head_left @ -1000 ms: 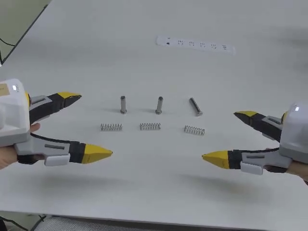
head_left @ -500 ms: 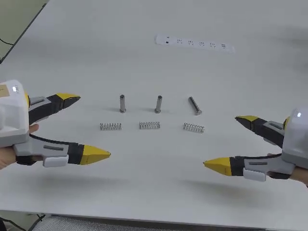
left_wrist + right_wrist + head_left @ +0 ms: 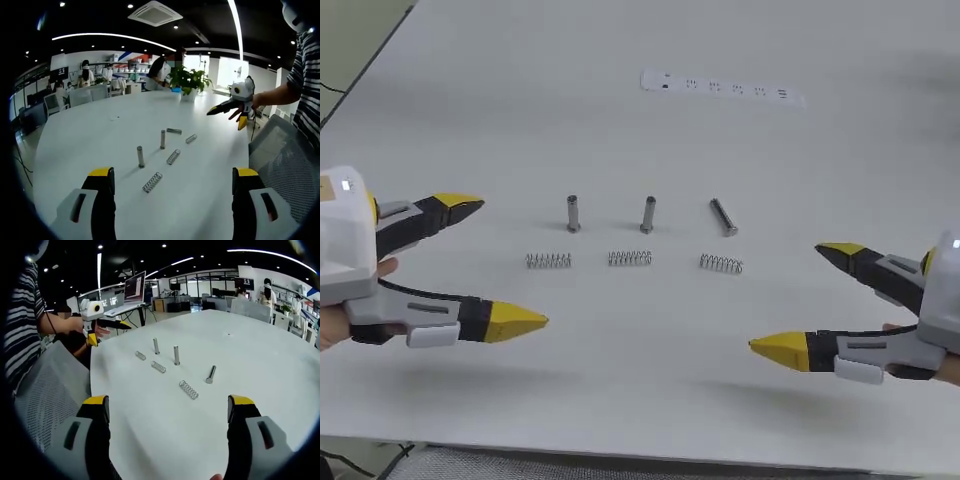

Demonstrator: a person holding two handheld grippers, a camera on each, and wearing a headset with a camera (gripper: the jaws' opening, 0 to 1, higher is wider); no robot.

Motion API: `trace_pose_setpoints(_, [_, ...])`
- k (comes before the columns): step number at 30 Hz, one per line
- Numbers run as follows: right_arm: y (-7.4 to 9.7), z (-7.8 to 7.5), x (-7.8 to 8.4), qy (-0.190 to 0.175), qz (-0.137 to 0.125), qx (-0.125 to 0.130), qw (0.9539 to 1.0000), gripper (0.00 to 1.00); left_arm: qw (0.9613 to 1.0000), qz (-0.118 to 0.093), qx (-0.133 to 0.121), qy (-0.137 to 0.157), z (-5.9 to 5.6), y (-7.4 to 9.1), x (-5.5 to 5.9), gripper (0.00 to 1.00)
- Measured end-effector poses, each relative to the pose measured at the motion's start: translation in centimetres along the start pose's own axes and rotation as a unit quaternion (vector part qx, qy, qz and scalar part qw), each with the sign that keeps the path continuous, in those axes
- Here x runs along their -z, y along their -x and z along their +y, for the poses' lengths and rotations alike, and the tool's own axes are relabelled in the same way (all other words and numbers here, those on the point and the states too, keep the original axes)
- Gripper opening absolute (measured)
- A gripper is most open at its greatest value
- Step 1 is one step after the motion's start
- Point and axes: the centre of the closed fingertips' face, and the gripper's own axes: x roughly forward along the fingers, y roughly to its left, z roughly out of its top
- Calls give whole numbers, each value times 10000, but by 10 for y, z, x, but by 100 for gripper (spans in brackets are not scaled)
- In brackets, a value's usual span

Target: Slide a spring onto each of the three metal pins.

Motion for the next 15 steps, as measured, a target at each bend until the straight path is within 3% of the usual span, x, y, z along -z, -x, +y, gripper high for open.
trace_pose_setpoints(15, [-3, 2, -10, 34, 23, -113, 9999, 100, 10000, -15, -42, 55, 2, 3, 1, 97])
